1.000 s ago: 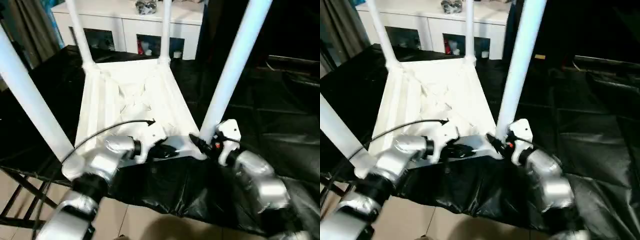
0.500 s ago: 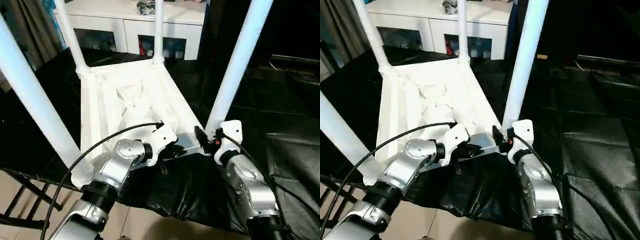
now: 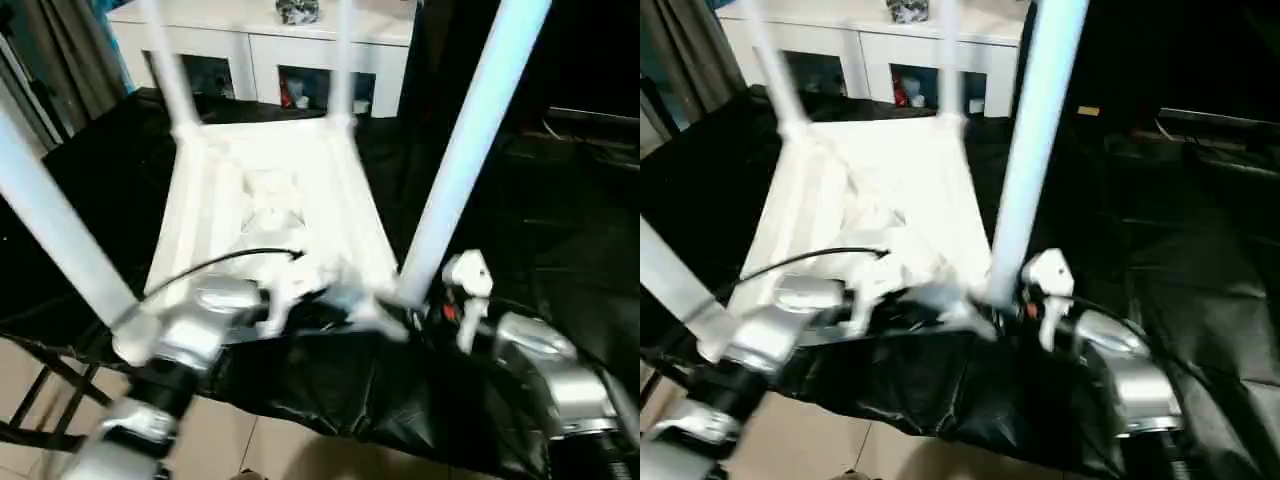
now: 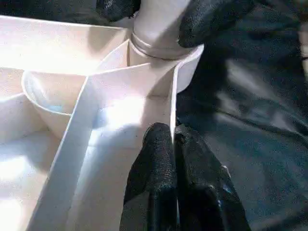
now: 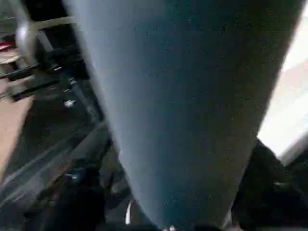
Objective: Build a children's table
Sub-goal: Rotate leg to tighten
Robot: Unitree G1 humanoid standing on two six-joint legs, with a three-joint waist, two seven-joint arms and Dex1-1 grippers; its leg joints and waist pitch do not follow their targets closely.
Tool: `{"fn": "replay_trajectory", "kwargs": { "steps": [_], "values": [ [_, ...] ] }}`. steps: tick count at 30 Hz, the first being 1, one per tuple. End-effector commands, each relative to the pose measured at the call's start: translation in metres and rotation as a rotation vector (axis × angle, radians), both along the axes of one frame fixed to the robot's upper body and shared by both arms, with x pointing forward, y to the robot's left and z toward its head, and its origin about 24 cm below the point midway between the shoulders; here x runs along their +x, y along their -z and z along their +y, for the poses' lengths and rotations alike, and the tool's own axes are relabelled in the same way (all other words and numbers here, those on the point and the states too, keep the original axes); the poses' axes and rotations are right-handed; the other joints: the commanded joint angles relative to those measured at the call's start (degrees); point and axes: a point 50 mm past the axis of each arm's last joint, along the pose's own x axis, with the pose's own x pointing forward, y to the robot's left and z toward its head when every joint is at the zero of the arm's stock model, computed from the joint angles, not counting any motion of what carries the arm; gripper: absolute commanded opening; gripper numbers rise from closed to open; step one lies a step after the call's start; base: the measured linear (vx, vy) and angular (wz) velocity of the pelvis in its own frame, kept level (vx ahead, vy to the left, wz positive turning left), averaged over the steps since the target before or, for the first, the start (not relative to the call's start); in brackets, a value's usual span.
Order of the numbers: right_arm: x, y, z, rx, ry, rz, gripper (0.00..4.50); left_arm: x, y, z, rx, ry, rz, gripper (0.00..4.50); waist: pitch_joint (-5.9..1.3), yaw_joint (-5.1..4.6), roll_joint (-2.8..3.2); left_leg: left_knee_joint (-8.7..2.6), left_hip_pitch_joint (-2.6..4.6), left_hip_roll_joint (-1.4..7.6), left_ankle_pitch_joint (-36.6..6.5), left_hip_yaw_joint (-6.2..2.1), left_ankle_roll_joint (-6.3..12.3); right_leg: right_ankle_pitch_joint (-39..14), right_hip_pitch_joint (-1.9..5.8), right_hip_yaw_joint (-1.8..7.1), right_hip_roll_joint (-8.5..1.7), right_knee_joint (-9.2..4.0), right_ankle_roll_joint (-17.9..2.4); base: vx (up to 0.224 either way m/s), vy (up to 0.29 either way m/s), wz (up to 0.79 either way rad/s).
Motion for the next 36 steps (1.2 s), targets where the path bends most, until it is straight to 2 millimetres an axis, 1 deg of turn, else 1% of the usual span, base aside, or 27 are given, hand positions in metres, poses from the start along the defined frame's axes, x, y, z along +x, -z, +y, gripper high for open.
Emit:
{"fn": "replay_trajectory", "kwargs": {
  "steps": [1,2,3,5,6,7,8,9,10,13,15,17,21,23,24,25,26,27,28,29,30,31,32,33,34,35,36],
  "values": [
    [-0.008,0.003,0.009,0.015,-0.162,0.059,2.7,0.006,-0.007,0.0,-0.016,0.023,-0.008,0.0,-2.9,0.18,-1.04,-3.46,0.56,3.2,-11.6,-1.06,4.75,-10.6,2.56,2.38,-3.26,-3.72,-13.1,0.0,0.0,0.0],
    [-0.008,0.003,0.007,0.007,-0.192,0.066,2.7,0.007,-0.008,0.004,-0.003,0.033,-0.009,0.0,-2.87,0.25,-0.99,-3.45,0.59,3.2,-11.7,-1.06,4.76,-10.7,2.5,2.37,-3.31,-3.75,-13.2,0.0,0.0,0.0],
    [-0.006,0.002,0.005,-0.001,-0.217,0.07,2.58,0.009,-0.009,0.007,0.008,0.049,-0.006,0.0,-2.82,0.27,-1.16,-3.41,0.54,3.15,-11.8,-1.03,4.52,-11.5,2.51,2.36,-3.4,-3.77,-13.3,0.0,0.0,0.0],
    [-0.004,0.002,0.005,0.0,-0.244,0.079,2.51,0.01,-0.011,0.009,0.011,0.062,-0.002,0.0,-2.84,0.38,-1.11,-3.39,0.49,3.2,-11.8,-1.06,4.21,-11.8,2.52,2.4,-3.55,-3.76,-13.3,0.0,0.0,0.0],
    [-0.004,0.002,0.005,-0.002,-0.258,0.082,2.35,0.011,-0.011,0.009,0.012,0.067,-0.001,0.0,-2.84,0.37,-1.12,-3.4,0.48,3.21,-11.9,-1.09,3.98,-12.0,2.59,2.33,-3.58,-3.73,-13.6,0.0,0.0,0.0],
    [-0.004,0.002,0.005,-0.005,-0.266,0.084,2.26,0.011,-0.011,0.01,0.015,0.071,-0.002,0.0,-2.94,0.51,-1.29,-3.33,0.56,3.31,-11.3,-1.11,3.95,-11.1,2.57,2.37,-3.63,-3.53,-13.7,0.0,0.0,0.0],
    [-0.003,0.002,0.005,-0.008,-0.273,0.085,2.21,0.011,-0.011,0.01,0.019,0.074,-0.004,0.0,-2.96,0.52,-1.28,-3.3,0.52,3.28,-10.9,-1.08,4.05,-10.4,2.6,2.37,-3.57,-3.47,-13.9,0.0,0.0,0.0],
    [-0.004,0.002,0.005,-0.014,-0.291,0.093,2.18,0.012,-0.012,0.01,0.02,0.076,-0.004,0.0,-2.99,0.65,-1.31,-3.21,0.59,3.27,-10.2,-1.02,4.36,-8.8,2.53,2.33,-3.48,-3.29,-14.3,0.0,0.0,0.0],
    [-0.004,0.003,0.006,-0.02,-0.303,0.097,2.15,0.013,-0.012,0.01,0.021,0.077,-0.005,0.0,-2.97,0.68,-1.43,-3.21,0.6,3.25,-10.1,-0.99,4.42,-8.8,2.56,2.32,-3.5,-3.33,-14.3,0.0,0.0,0.0],
    [-0.004,0.004,0.008,-0.021,-0.333,0.113,2.1,0.015,-0.012,0.01,0.019,0.081,-0.003,0.0,-2.87,0.81,-1.39,-3.26,0.61,3.29,-10.8,-1.03,4.08,-10.4,2.6,2.31,-3.62,-3.46,-14.3,0.0,0.0,0.0],
    [-0.004,0.005,0.01,-0.016,-0.341,0.116,2.09,0.015,-0.011,0.01,0.015,0.079,-0.001,0.0,-2.9,0.88,-1.46,-3.23,0.63,3.27,-11.1,-1.03,3.97,-10.7,2.61,2.33,-3.63,-3.48,-14.2,0.0,0.0,0.0],
    [-0.004,0.006,0.012,-0.005,-0.342,0.119,2.09,0.015,-0.011,0.009,0.01,0.074,0.0,0.0,-2.91,1.06,-1.4,-3.24,0.67,3.32,-11.1,-1.05,3.87,-10.5,2.6,2.35,-3.62,-3.43,-14.2,0.0,0.0,0.0],
    [-0.009,0.008,0.015,0.051,-0.291,0.131,2.09,0.017,-0.009,0.009,0.009,0.023,-0.016,0.0,-2.95,1.21,-1.45,-3.24,0.63,3.33,-10.8,-1.07,3.94,-10.0,2.64,2.33,-3.62,-3.33,-14.2,0.0,0.0,0.0],
    [-0.011,0.009,0.016,0.07,-0.243,0.125,2.09,0.02,-0.008,0.008,0.017,-0.026,-0.03,0.0,-2.9,1.44,-1.34,-3.27,0.81,3.41,-11.1,-1.05,3.88,-10.3,2.48,2.41,-3.67,-3.46,-14.0,0.0,0.0,0.0],
    [-0.01,0.014,0.019,0.076,-0.12,0.111,2.09,0.024,-0.007,0.003,0.01,-0.103,-0.042,0.0,-2.87,1.35,-1.39,-3.35,0.7,3.4,-11.2,-1.1,3.75,-10.6,2.54,2.38,-3.65,-3.45,-14.0,0.0,0.0,0.0],
    [-0.009,0.017,0.02,0.07,-0.042,0.099,2.09,0.025,-0.006,-0.001,-0.004,-0.138,-0.046,0.0,-2.62,1.42,-1.28,-3.52,0.91,3.41,-12.6,-1.08,3.02,-12.8,2.16,2.47,-3.74,-3.85,-13.5,0.0,0.0,0.0],
    [-0.009,0.017,0.02,0.07,-0.042,0.099,2.09,0.025,-0.006,-0.001,-0.004,-0.138,-0.046,0.0,-2.6,1.09,-1.39,-3.74,0.91,3.29,-14.5,-1.29,1.96,-16.0,2.24,2.41,-3.86,-4.1,-12.8,0.0,0.0,0.0],
    [-0.009,0.02,0.021,0.065,0.006,0.091,2.09,0.025,-0.006,-0.003,-0.016,-0.155,-0.047,0.0,-2.52,0.94,-1.46,-3.87,0.77,3.22,-15.1,-1.42,1.59,-17.8,2.42,2.33,-3.89,-4.26,-12.1,0.0,0.0,0.0],
    [-0.006,0.027,0.024,0.059,0.138,0.101,2.08,0.022,-0.004,-0.015,-0.036,-0.175,-0.05,0.0,-2.31,0.8,-1.09,-4.07,0.98,3.35,-16.6,-1.51,0.58,-20.9,2.05,2.48,-3.95,-4.66,-10.9,0.0,0.0,0.0],
    [-0.004,0.033,0.029,0.062,0.255,0.123,2.08,0.018,-0.002,-0.027,-0.057,-0.188,-0.049,0.0,-2.16,0.47,-1.12,-4.22,1.3,3.36,-19.0,-1.6,-0.53,-23.7,1.63,2.5,-3.91,-5.08,-10.1,0.0,0.0,0.0],
    [-0.002,0.036,0.03,0.06,0.322,0.14,2.07,0.017,-0.002,-0.034,-0.073,-0.197,-0.046,0.0,-2.06,0.15,-1.27,-4.41,1.06,3.26,-19.8,-1.78,-0.95,-25.0,1.82,2.4,-3.93,-5.11,-9.5,0.0,0.0,0.0],
    [0.0,0.039,0.032,0.058,0.371,0.154,2.06,0.016,-0.002,-0.038,-0.086,-0.203,-0.042,0.0,-2.03,-0.3,-1.21,-4.68,1.04,3.21,-21.1,-2.07,-1.62,-27.5,1.96,2.22,-3.94,-5.35,-8.3,0.0,0.0,0.0],
    [0.001,0.039,0.033,0.066,0.398,0.158,2.05,0.015,-0.002,-0.042,-0.097,-0.208,-0.038,0.0,-1.95,-0.57,-1.26,-4.74,1.14,3.17,-22.0,-2.11,-1.74,-28.7,1.84,2.19,-3.93,-5.59,-7.7,0.0,0.0,0.0],
    [0.004,0.04,0.037,0.086,0.464,0.17,2.05,0.013,-0.003,-0.05,-0.122,-0.218,-0.032,0.0,-1.85,-0.97,-1.19,-4.65,1.37,2.96,-23.6,-2.13,-1.6,-31.2,1.61,2.21,-3.93,-6.11,-6.6,0.0,0.0,0.0],
    [0.007,0.039,0.041,0.102,0.523,0.178,2.05,0.01,-0.004,-0.059,-0.13,-0.208,-0.041,0.0,-1.54,-1.32,-1.1,-4.74,1.57,2.87,-25.3,-2.3,-1.61,-34.2,1.37,2.12,-3.97,-6.62,-5.6,0.0,0.0,0.0],
    [0.009,0.037,0.045,0.11,0.549,0.178,2.05,0.008,-0.004,-0.064,-0.128,-0.194,-0.053,0.0,-1.64,-1.65,-1.13,-4.7,1.84,2.76,-26.3,-2.51,-1.79,-36.4,1.3,2.0,-4.05,-6.96,-4.7,0.0,0.0,0.0],
    [0.009,0.037,0.047,0.113,0.557,0.177,2.05,0.006,-0.003,-0.066,-0.126,-0.188,-0.058,0.0,-1.71,-1.78,-0.89,-4.74,1.95,2.75,-26.4,-2.58,-1.81,-36.5,1.33,1.96,-4.06,-7.04,-4.5,0.0,0.0,0.0]
  ]
}}
